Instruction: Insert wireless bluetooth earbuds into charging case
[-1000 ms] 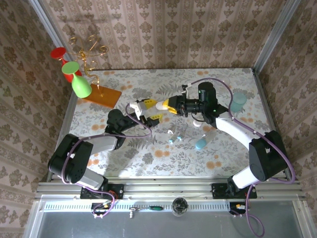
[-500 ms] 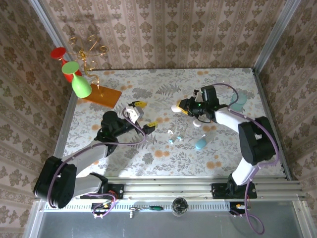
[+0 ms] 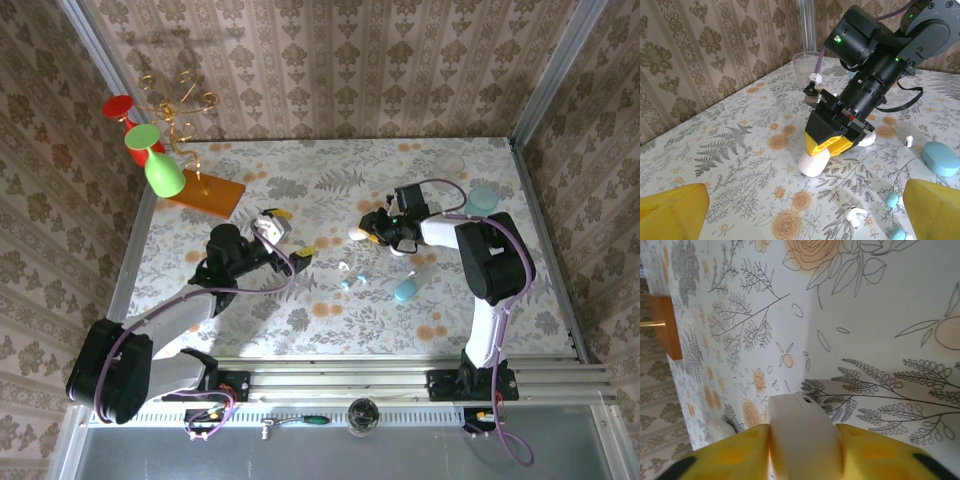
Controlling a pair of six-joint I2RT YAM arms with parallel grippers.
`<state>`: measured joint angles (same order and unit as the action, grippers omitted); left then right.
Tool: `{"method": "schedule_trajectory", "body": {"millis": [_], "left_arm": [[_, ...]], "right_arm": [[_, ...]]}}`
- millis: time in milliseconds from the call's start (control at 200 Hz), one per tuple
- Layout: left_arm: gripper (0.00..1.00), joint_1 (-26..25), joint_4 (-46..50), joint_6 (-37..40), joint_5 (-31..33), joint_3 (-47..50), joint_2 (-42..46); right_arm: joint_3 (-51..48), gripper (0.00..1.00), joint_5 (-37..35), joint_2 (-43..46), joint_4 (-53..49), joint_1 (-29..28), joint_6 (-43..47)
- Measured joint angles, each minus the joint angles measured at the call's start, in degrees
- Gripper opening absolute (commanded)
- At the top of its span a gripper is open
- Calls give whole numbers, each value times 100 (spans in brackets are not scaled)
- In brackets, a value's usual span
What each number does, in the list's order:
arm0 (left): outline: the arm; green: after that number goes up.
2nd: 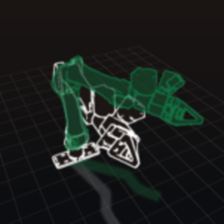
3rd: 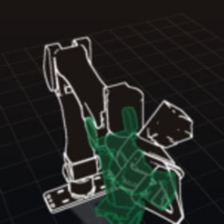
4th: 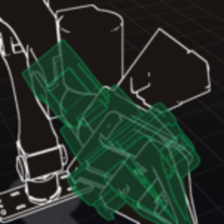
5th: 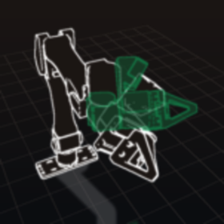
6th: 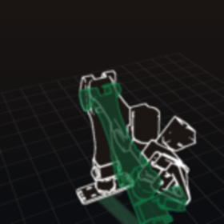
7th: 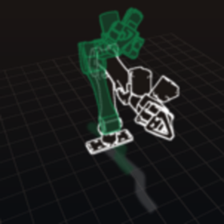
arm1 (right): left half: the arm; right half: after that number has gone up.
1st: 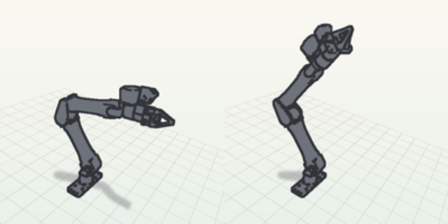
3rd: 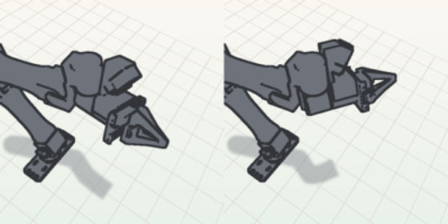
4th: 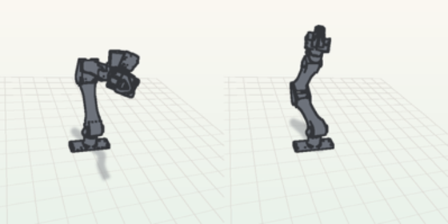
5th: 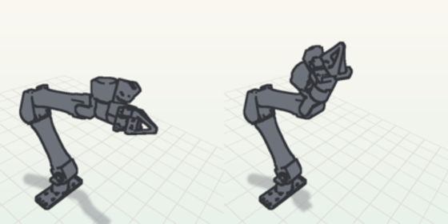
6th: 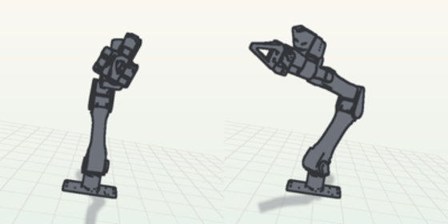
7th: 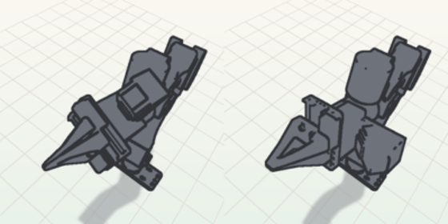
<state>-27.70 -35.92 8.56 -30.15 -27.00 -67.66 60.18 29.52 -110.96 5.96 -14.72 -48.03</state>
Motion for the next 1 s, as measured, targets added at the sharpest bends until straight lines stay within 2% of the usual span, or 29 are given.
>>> {"method": "schedule_trajectory", "body": {"millis": [135, 330, 470, 700, 855, 1000], "left_arm": [[100, 0, 70, -155, 238, -44, -35], [100, 136, 564, -658, 1102, -293, -85], [100, 743, 1152, -1344, 1453, -557, -131], [100, 1615, 2277, -2597, 1523, -916, -369], [100, 2236, 2669, -3460, 1241, -911, -437], [100, 2468, 2752, -3904, 1014, -874, -437]], "right_arm": [[2, 66, -289, 181, -385, 0, 317], [-2, 80, -647, 960, -874, -15, 1032], [-2, 84, -782, 1532, -1088, -234, 2166], [9, 85, -837, 1690, -1307, -1333, 4376], [511, 85, -841, 1281, -1578, -1963, 5622], [1213, 84, -977, 651, -1779, -2367, 6610]]}}
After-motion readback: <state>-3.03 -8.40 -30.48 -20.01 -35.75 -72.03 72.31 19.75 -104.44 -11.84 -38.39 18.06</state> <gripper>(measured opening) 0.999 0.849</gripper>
